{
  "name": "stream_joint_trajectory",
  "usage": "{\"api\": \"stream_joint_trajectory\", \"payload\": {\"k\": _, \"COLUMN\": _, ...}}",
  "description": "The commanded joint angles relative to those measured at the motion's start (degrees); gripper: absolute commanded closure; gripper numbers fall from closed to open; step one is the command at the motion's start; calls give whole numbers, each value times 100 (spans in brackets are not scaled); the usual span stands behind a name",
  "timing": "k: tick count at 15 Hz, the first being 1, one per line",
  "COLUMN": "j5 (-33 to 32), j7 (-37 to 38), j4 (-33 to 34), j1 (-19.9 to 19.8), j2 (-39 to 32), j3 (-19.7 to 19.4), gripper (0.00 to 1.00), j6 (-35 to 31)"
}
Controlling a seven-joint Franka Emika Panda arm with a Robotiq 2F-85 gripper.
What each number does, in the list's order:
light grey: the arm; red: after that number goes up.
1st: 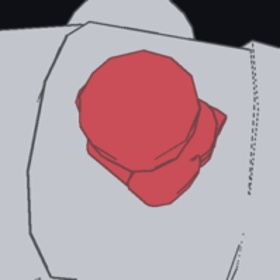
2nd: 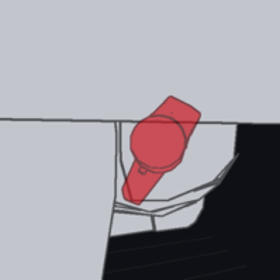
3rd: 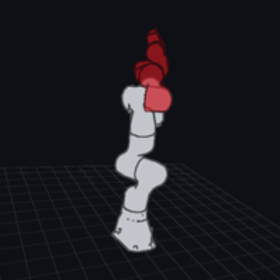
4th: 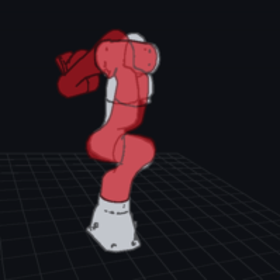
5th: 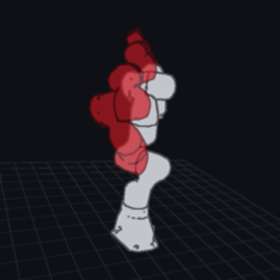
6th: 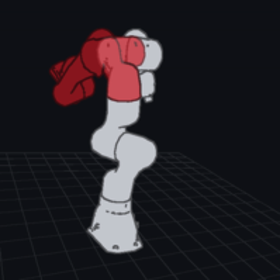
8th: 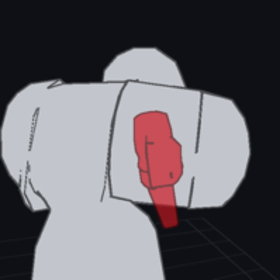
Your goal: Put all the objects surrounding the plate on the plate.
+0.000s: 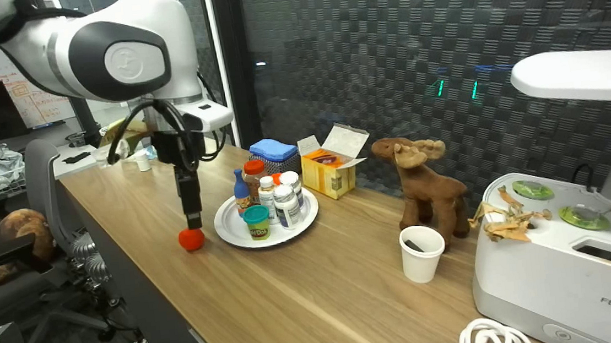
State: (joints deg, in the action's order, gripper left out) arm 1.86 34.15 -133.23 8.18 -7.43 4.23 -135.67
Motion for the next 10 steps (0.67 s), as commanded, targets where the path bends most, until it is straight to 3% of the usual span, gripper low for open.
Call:
{"api": "stream_joint_trajectory", "payload": {"k": 1, "j5": 559, "j7": -297, "j4": -92, "j1": -70, "j2": -114, "j3": 49, "gripper": 0, "j6": -139}}
{"api": "stream_joint_trajectory", "payload": {"k": 5, "j5": 1101, "j7": -738, "j4": 41, "j1": -91, "j2": -452, "j3": 74, "gripper": 0, "j6": -253}}
{"api": "stream_joint_trajectory", "payload": {"k": 10, "j5": 1228, "j7": -884, "j4": 123, "j1": -60, "j2": -718, "j3": 45, "gripper": 0, "j6": -214}}
